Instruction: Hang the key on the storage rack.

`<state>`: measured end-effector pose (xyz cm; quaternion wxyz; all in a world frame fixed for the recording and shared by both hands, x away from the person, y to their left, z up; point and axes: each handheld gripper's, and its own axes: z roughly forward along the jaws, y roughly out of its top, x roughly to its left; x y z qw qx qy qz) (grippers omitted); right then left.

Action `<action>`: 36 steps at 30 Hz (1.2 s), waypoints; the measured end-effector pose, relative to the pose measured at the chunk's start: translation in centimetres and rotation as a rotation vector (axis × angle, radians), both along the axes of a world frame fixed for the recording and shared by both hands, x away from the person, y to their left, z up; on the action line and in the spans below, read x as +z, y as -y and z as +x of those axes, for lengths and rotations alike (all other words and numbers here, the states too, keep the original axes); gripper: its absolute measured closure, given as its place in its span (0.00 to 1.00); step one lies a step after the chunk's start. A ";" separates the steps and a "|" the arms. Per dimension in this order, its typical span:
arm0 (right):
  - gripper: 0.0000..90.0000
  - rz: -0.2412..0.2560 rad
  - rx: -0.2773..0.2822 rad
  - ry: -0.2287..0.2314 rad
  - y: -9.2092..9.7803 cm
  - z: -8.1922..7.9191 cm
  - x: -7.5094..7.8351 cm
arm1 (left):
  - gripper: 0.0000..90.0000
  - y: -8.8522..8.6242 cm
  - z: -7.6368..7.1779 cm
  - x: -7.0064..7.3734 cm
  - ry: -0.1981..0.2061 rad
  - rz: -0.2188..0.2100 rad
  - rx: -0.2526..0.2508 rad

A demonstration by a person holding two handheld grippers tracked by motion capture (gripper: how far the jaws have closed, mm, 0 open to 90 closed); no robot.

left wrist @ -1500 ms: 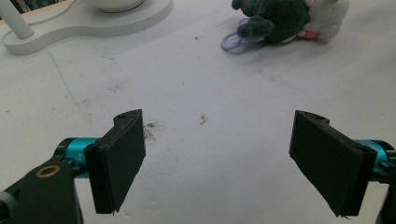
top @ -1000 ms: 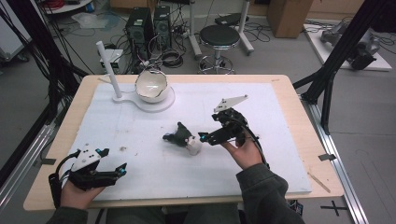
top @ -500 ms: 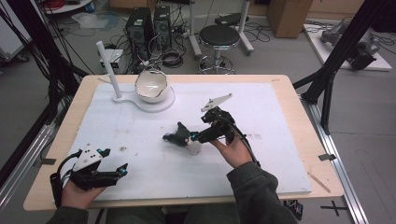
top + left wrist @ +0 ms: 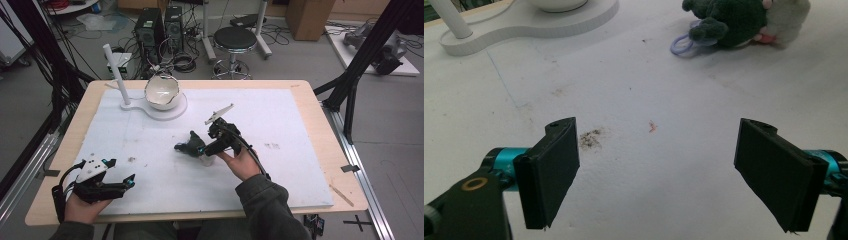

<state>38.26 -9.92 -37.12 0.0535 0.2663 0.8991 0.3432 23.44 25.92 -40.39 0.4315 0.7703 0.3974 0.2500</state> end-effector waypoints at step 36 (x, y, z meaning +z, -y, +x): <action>0.52 -0.103 -0.008 -0.051 -1.7 0.5 -3.2 | 0.21 0.2 0.0 -0.1 -0.004 0.003 -0.010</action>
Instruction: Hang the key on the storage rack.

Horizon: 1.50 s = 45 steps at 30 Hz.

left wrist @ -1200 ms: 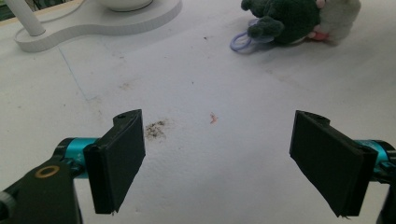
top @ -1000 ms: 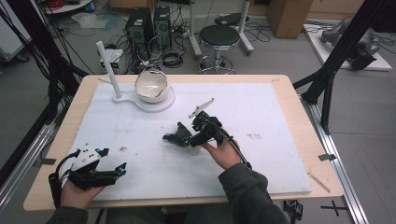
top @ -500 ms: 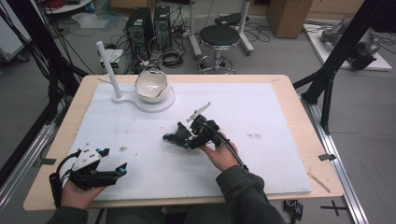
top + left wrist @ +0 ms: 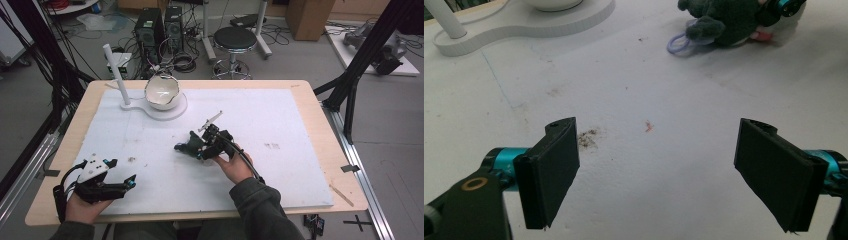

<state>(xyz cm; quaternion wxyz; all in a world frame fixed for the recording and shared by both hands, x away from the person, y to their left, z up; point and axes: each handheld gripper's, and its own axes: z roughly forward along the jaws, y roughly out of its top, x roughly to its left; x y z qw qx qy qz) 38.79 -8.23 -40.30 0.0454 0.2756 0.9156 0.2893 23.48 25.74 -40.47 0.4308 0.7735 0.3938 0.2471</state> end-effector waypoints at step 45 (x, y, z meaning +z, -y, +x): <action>0.63 0.127 0.042 0.065 0.9 0.0 2.9 | 0.21 -0.2 0.0 0.0 0.002 0.000 0.006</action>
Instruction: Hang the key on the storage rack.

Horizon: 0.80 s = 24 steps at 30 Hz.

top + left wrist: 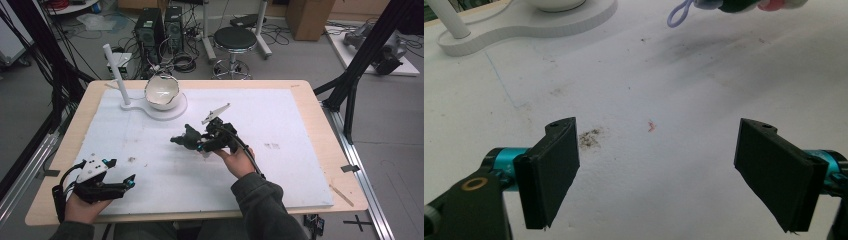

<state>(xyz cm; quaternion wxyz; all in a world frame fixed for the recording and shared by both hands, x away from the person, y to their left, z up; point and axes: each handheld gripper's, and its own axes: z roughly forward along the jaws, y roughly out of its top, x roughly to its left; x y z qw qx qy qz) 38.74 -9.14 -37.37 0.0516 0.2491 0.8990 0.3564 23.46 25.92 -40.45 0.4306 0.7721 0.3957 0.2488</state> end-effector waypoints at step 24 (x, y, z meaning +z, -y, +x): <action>0.63 0.085 0.042 0.014 -0.4 1.2 3.1 | 0.21 0.0 0.0 0.0 0.002 -0.002 -0.002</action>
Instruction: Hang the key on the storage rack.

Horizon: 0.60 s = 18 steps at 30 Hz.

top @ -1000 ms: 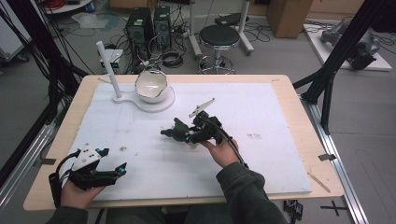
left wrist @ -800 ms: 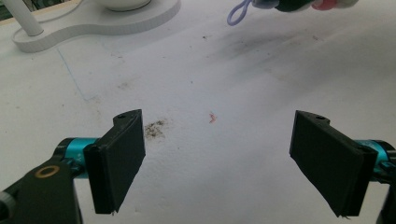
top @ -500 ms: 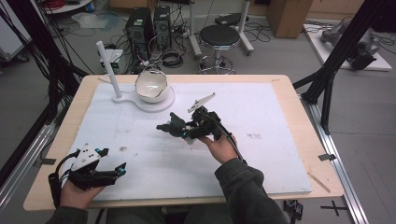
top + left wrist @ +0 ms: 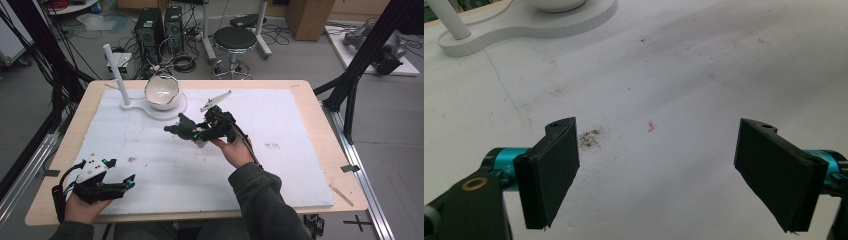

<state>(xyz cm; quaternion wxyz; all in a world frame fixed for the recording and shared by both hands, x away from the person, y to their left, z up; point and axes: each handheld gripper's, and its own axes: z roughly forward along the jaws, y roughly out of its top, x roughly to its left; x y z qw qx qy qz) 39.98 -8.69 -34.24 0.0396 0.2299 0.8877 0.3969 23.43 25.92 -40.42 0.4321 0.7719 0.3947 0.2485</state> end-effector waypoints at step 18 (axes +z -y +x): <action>0.63 0.029 0.038 0.018 -1.4 1.1 1.9 | 0.21 0.1 0.0 0.0 0.002 -0.001 -0.002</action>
